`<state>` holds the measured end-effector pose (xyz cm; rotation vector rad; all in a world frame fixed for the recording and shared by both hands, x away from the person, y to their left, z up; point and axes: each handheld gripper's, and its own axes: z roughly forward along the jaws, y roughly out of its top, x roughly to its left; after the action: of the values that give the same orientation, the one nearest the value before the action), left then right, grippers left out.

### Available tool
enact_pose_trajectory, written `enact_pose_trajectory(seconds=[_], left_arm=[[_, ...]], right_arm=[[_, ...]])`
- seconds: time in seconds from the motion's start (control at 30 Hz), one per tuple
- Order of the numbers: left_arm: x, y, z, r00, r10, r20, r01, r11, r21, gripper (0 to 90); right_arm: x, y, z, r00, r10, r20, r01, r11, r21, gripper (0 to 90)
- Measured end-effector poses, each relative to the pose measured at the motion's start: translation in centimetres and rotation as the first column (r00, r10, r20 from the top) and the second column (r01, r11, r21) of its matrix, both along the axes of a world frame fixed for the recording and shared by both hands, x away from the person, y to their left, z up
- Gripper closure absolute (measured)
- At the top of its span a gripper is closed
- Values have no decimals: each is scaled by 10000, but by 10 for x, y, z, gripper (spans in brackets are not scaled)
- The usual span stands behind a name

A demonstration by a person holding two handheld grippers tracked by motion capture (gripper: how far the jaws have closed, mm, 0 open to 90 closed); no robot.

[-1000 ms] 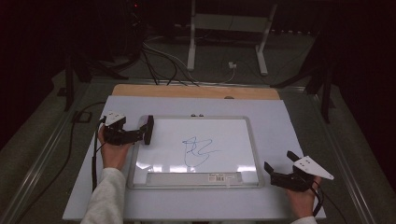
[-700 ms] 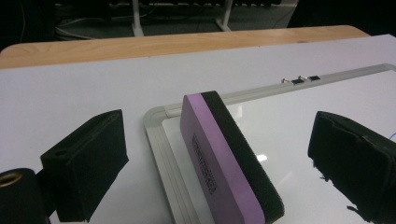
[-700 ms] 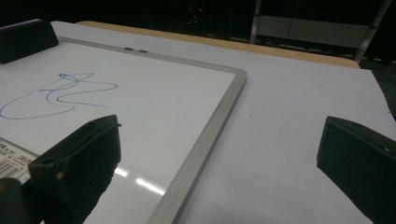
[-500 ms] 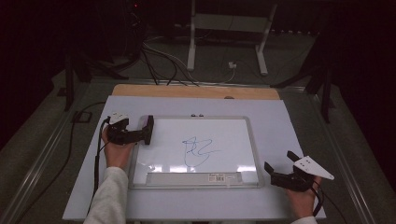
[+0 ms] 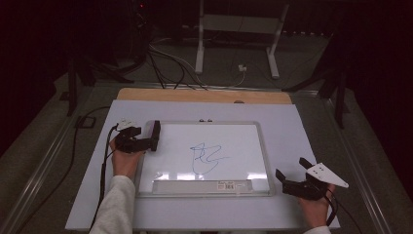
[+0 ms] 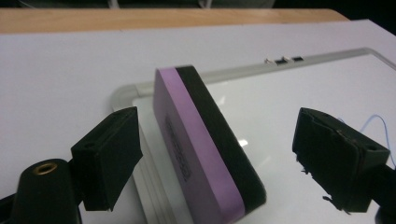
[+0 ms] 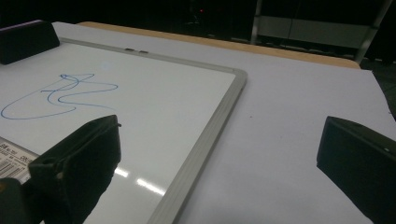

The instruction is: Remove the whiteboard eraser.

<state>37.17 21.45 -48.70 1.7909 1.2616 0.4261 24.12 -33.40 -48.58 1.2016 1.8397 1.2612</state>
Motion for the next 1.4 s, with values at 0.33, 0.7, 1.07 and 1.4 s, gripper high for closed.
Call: enact_pose_trajectory(seconds=[0.33,0.7,1.07,1.4], left_arm=[[-5,-2,-1,9999,-137,83,136,9998,115,537],[-6,-5,-1,9999,82,152,-91,9981,604,638],[-6,-16,4,9995,-103,297,66,9926,1210,726],[-3,-30,4,9993,-325,158,301,9903,1357,718]], right_arm=[[0,1,0,10000,33,-22,-33,10000,-2,3],[0,1,0,10000,45,-22,-45,10000,-31,4],[0,2,-1,10000,49,-48,-49,10000,-52,4],[0,0,0,10000,10,-31,-10,10000,-3,4]])
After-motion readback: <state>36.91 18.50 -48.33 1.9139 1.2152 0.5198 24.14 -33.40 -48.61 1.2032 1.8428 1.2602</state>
